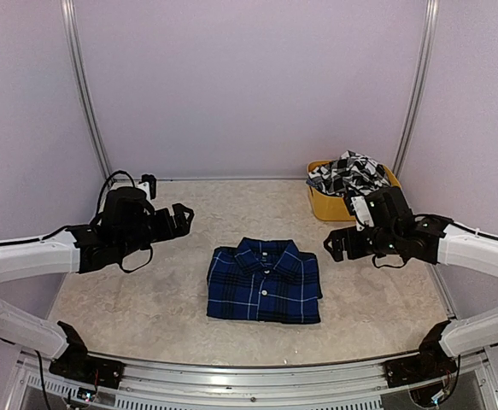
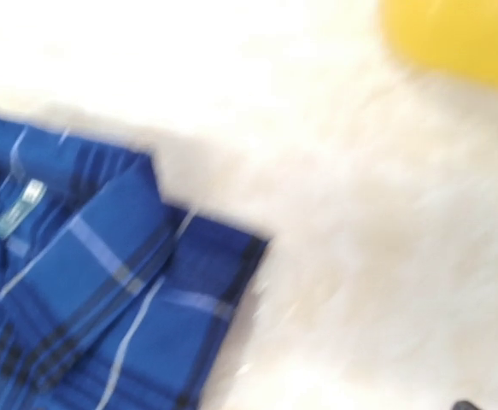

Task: Fold and stack the long sleeve shirts
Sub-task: Reset both arms

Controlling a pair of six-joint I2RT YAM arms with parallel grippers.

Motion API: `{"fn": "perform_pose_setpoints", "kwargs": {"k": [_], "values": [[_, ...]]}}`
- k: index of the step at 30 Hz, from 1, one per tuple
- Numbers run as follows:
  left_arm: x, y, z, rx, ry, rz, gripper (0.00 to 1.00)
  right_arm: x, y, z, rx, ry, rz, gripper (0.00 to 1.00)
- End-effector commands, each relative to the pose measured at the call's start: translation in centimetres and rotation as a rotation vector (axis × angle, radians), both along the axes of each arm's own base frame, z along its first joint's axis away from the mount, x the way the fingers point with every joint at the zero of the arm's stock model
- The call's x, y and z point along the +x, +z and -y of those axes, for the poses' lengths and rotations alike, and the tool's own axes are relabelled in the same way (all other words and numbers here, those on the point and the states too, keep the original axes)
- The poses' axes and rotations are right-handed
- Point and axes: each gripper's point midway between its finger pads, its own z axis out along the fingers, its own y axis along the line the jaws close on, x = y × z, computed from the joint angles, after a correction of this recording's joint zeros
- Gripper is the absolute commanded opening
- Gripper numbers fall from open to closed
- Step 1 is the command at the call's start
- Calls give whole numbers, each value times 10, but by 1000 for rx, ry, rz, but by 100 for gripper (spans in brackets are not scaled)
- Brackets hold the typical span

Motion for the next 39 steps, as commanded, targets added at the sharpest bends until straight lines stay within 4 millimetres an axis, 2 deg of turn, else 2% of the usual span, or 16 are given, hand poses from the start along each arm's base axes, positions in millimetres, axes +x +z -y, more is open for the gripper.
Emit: {"fn": "perform_pose_setpoints", "kwargs": {"k": [1,5,7,12,17,21,27,39], "values": [[-1,21,-57,141,210,70,99,22,36,21,-73,-50,137,99],[-7,55,-86,145,312,168,99,28,64,19,-52,-36,218,100],[-11,70,-92,132,321,212,99,29,78,17,-33,-31,248,100],[-24,105,-81,128,182,299,99,26,103,19,2,-26,327,100],[-34,107,-80,120,143,313,99,14,117,26,56,-29,395,100],[-46,107,-89,87,151,339,99,4,112,30,88,-26,414,100],[-58,113,-103,54,184,370,99,3,110,34,71,-38,417,99],[-55,108,-101,81,193,348,99,4,111,33,64,-31,420,100]]}}
